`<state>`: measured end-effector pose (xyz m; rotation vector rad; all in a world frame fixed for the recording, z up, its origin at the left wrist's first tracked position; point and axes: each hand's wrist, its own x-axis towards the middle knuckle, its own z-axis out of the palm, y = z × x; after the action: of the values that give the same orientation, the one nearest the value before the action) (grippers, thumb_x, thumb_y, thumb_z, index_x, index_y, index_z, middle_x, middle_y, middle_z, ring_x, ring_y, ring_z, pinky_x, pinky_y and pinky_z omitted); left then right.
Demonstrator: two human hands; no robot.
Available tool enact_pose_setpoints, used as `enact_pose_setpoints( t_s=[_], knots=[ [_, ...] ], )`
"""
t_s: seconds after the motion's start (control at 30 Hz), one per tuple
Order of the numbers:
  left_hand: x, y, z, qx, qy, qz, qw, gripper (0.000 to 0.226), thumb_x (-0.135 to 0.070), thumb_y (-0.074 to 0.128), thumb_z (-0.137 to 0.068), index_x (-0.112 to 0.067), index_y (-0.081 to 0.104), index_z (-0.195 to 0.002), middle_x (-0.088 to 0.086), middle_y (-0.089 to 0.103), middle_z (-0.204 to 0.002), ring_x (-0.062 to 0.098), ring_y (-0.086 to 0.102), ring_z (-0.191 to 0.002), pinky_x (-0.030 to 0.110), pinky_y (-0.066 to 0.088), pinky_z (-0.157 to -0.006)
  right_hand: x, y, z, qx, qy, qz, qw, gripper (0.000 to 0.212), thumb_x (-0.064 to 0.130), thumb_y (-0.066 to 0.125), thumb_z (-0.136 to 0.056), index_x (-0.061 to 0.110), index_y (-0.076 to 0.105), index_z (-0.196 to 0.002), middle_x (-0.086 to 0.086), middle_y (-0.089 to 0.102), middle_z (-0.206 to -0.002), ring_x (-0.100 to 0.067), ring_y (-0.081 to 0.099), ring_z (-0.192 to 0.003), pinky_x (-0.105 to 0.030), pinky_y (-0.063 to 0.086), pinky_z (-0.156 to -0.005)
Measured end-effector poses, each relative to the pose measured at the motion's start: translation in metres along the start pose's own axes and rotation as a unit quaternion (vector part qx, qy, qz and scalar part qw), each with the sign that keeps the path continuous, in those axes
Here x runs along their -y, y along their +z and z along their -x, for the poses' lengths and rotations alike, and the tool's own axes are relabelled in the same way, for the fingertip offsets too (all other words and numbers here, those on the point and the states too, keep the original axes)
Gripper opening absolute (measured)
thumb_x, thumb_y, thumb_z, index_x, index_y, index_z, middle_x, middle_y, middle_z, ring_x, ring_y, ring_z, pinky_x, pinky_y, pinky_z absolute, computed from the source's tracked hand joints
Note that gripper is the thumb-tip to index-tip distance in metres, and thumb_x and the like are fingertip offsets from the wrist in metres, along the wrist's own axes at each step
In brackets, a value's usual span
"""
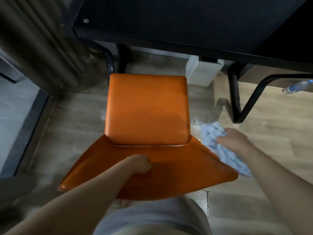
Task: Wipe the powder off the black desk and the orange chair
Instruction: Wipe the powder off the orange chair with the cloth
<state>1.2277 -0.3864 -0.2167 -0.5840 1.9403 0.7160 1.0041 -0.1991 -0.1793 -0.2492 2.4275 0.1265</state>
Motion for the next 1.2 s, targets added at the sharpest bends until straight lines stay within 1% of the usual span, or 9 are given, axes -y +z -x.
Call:
enact_pose_setpoints(
  t_s=[0.17,0.27,0.4,0.5,0.67,0.83,0.97,1.07,1.2],
  knots=[
    [-0.021,0.000,-0.044,0.043,-0.057,0.076,0.995,0.048,-0.034,0.039,-0.098,-0.010,0.039,-0.140,0.012,0.042,-0.144,0.028,0.043,-0.128,0.031,0.036,-0.101,0.015,0.036,-0.031,0.163,-0.078,-0.035,0.983,0.031,0.036,0.063,-0.071,0.026,0.059,-0.101,-0.001,0.064,-0.097,-0.021,0.059,-0.093,-0.033,0.050,-0.083],
    [-0.024,0.010,-0.067,0.054,-0.101,0.063,0.991,0.057,-0.051,0.032,-0.096,-0.023,0.029,-0.146,0.006,0.025,-0.155,0.031,0.026,-0.140,0.058,0.020,-0.112,0.015,0.044,-0.057,0.210,-0.073,-0.056,0.973,0.014,0.027,0.062,-0.075,0.021,0.061,-0.088,0.001,0.064,-0.084,-0.012,0.059,-0.077,-0.024,0.043,-0.060],
    [-0.034,0.018,-0.084,0.068,-0.152,0.057,0.984,0.059,-0.062,0.020,-0.093,-0.041,0.014,-0.147,-0.006,0.002,-0.159,0.028,-0.003,-0.146,0.075,-0.001,-0.102,0.015,0.061,-0.082,0.183,-0.061,-0.044,0.980,0.015,0.032,0.060,-0.074,0.025,0.055,-0.086,0.005,0.059,-0.081,-0.013,0.057,-0.074,-0.026,0.043,-0.064],
    [-0.037,0.021,-0.101,0.053,-0.159,0.043,0.985,0.059,-0.062,0.018,-0.093,-0.040,0.015,-0.148,-0.007,0.004,-0.159,0.028,-0.003,-0.146,0.076,0.000,-0.101,0.021,0.073,-0.106,0.150,-0.070,-0.026,0.986,0.025,0.034,0.059,-0.078,0.023,0.055,-0.100,0.001,0.061,-0.091,-0.021,0.058,-0.082,-0.027,0.044,-0.072],
    [-0.033,0.027,-0.138,0.048,-0.166,0.037,0.984,0.059,-0.062,0.017,-0.093,-0.039,0.013,-0.148,-0.007,0.002,-0.159,0.029,-0.005,-0.146,0.077,-0.001,-0.099,0.036,0.103,-0.162,0.140,-0.056,-0.044,0.988,0.023,0.031,0.054,-0.080,0.023,0.054,-0.102,-0.004,0.060,-0.099,-0.027,0.058,-0.090,-0.032,0.046,-0.079],
    [-0.022,0.035,-0.169,0.028,-0.155,0.033,0.987,0.060,-0.062,0.018,-0.093,-0.036,0.015,-0.147,-0.004,0.006,-0.159,0.029,-0.003,-0.146,0.078,-0.003,-0.097,0.052,0.128,-0.220,0.143,-0.045,-0.055,0.987,0.024,0.020,0.059,-0.079,0.019,0.048,-0.100,0.001,0.052,-0.079,-0.016,0.050,-0.066,-0.028,0.038,-0.064],
    [-0.020,0.036,-0.180,0.025,-0.156,0.039,0.987,0.061,-0.062,0.018,-0.093,-0.035,0.015,-0.148,-0.003,0.006,-0.159,0.029,-0.003,-0.146,0.077,-0.004,-0.098,0.051,0.130,-0.228,0.169,-0.036,-0.050,0.984,0.029,0.018,0.059,-0.078,0.015,0.048,-0.105,-0.006,0.057,-0.094,-0.022,0.054,-0.078,-0.028,0.040,-0.066],
    [-0.020,0.038,-0.180,0.035,-0.167,0.036,0.985,0.061,-0.063,0.016,-0.093,-0.037,0.012,-0.148,-0.004,0.003,-0.159,0.028,-0.005,-0.146,0.076,-0.005,-0.099,0.035,0.123,-0.204,0.184,-0.051,-0.010,0.982,0.029,0.024,0.059,-0.076,0.021,0.044,-0.100,-0.002,0.054,-0.084,-0.016,0.052,-0.070,-0.026,0.035,-0.053],
    [-0.021,0.043,-0.180,0.021,-0.158,0.024,0.987,0.062,-0.063,0.015,-0.092,-0.037,0.011,-0.148,-0.005,0.004,-0.159,0.029,-0.005,-0.146,0.076,-0.004,-0.098,0.016,0.119,-0.186,0.227,-0.080,0.006,0.971,0.032,0.037,0.065,-0.065,0.029,0.044,-0.088,0.003,0.057,-0.084,-0.014,0.055,-0.073,-0.028,0.039,-0.053]
  ],
)
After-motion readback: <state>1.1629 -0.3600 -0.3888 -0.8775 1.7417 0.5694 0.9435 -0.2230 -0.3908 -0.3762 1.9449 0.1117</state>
